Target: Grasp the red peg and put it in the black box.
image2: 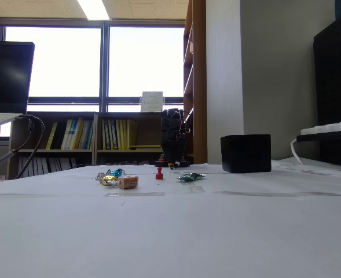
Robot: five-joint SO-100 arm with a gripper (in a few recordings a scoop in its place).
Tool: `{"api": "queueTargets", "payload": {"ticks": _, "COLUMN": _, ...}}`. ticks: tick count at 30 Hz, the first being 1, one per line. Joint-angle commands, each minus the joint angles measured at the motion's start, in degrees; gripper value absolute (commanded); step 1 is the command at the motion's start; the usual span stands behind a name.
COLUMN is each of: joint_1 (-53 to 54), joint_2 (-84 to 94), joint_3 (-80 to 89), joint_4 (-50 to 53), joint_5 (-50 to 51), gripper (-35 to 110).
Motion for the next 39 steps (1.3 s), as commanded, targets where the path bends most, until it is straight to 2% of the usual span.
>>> {"api": "queueTargets", "payload": {"ticks": 1, "joint_1": -0.1, "joint_2": -5.6, "joint_3": -4.5, "joint_4": 5.4, "joint_5": 0.2, "gripper": 1}}
{"api": "queueTargets", "payload": {"ticks": 27, "joint_1": -0.9, "joint_2": -5.4, "joint_3": -4.5, "joint_4": 4.2, "joint_5": 1.3, "gripper": 1}}
{"api": "queueTargets", "payload": {"ticks": 29, "joint_1": -0.4, "joint_2": -2.1, "joint_3": -4.5, "joint_4": 0.4, "joint_5": -14.0, "gripper": 1}}
{"api": "queueTargets", "payload": {"ticks": 30, "joint_1": 0.8, "joint_2": -0.2, "joint_3": -4.5, "joint_4": -3.4, "joint_5": -14.9, "gripper": 1}}
{"api": "queueTargets", "payload": {"ticks": 33, "joint_1": 2.6, "joint_2": 5.4, "joint_3": -4.5, "joint_4": -19.5, "joint_5": -7.6, "gripper": 1}}
{"api": "queueTargets", "payload": {"ticks": 35, "joint_1": 3.2, "joint_2": 9.2, "joint_3": -4.5, "joint_4": -28.6, "joint_5": -6.4, "gripper": 1}}
{"api": "queueTargets", "payload": {"ticks": 39, "joint_1": 3.8, "joint_2": 19.4, "joint_3": -4.5, "joint_4": -54.4, "joint_5": -1.2, "gripper": 0}}
